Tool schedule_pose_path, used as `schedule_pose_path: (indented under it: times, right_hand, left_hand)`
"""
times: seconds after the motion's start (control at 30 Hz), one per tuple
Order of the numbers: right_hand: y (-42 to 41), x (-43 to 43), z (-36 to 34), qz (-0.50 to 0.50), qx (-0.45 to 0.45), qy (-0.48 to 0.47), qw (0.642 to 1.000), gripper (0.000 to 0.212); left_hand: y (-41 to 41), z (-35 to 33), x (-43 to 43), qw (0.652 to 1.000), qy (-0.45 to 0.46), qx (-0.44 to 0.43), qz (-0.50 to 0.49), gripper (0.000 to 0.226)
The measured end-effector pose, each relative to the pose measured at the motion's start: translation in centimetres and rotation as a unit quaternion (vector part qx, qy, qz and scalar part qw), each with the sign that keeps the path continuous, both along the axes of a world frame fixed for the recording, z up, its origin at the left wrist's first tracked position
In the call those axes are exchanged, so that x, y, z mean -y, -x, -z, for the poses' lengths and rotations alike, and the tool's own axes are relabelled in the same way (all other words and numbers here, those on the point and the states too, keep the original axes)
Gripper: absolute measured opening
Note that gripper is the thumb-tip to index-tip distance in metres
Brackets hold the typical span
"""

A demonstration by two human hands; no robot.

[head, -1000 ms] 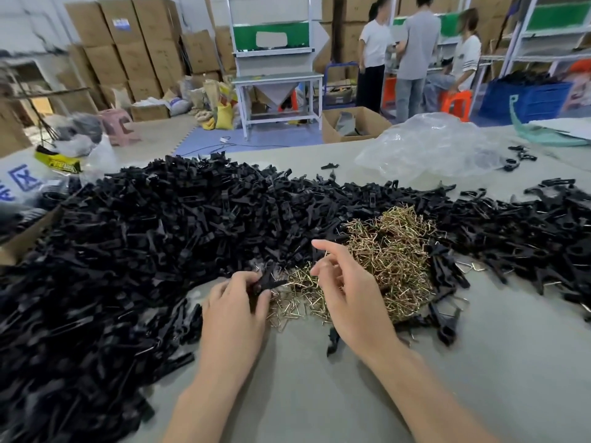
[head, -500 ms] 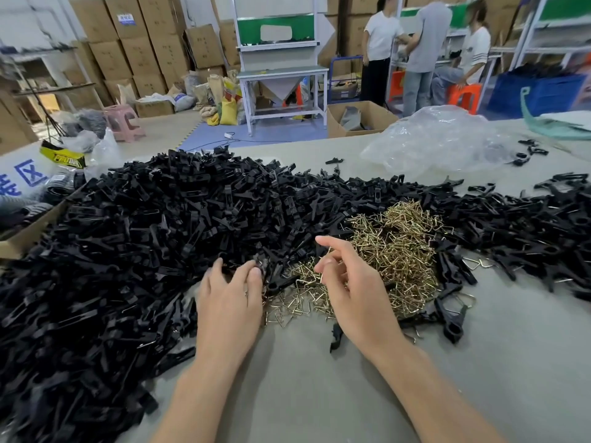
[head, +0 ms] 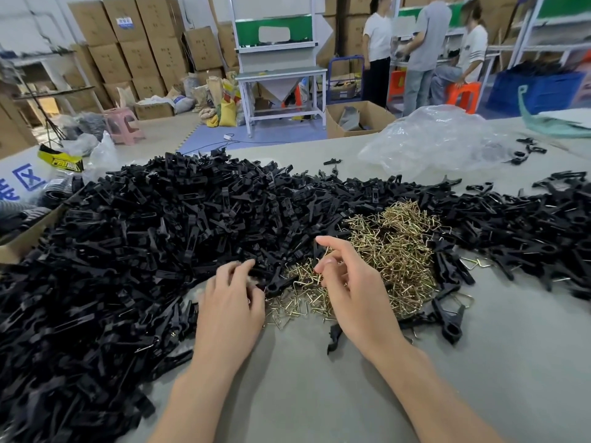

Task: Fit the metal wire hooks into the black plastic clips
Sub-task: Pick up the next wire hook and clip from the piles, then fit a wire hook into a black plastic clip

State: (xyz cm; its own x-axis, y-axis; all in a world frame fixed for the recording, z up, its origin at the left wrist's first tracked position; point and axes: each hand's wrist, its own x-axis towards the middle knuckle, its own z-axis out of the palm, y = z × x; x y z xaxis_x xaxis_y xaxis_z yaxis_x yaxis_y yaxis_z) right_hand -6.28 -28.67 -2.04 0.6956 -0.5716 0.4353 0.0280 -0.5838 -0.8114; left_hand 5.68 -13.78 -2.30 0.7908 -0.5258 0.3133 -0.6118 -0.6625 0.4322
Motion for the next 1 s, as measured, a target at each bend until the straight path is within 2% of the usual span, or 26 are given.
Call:
schedule_pose_path:
  times: [0.1,0.33,0.5,0.63,0.7,0.77,0.83,0.9,1.0]
  right_hand:
    - [-0.1,0.1,0.0,0.000,0.003,0.003,1.000,0.034]
    - [0.1,0.0,0.1,-0.003,0.006,0.002,1.000,0.034]
    - [0.2,0.0,0.0,-0.005,0.012,0.007,1.000,0.034]
    - [0.2,0.1,-0.2,0.002,0.022,0.012,1.000,0.031]
    - [0.3,0.0,-0.5,0.006,0.024,0.035,0.999,0.030]
    - [0.3,-0.3,-0.8,-0.019,0.018,0.044,0.999,0.033]
    - [0.4,-0.6,-1.1,-0.079,-0.001,0.020,0.997,0.041]
    - [0.4,-0.8,-1.3,-0.133,-0.006,0.002,0.991,0.034]
    - [0.4,-0.8,-1.5,-0.138,0.018,-0.022,0.990,0.019]
  left_hand:
    - [-0.2,0.1,-0.1,0.998,-0.064,-0.009,0.025,0.048]
    - [-0.9,0.0,-0.6,0.999,-0.046,-0.005,-0.001,0.033]
    - [-0.3,-0.3,-1.0,1.000,0.010,-0.001,0.005,0.024]
    - [0.0,-0.5,-1.1,0.996,0.093,0.012,-0.007,0.026]
    - [0.3,-1.0,-1.0,0.988,0.153,-0.012,0.001,0.028]
    - [1.3,-1.7,-0.6,0.977,0.206,-0.049,0.027,0.026]
    - [2.7,-1.9,-0.1,0.970,0.218,-0.070,0.080,0.018]
    - [3.9,-1.8,0.4,0.961,0.221,-0.100,0.132,0.017]
    - [4.5,-1.7,0.7,0.950,0.232,-0.129,0.164,0.021]
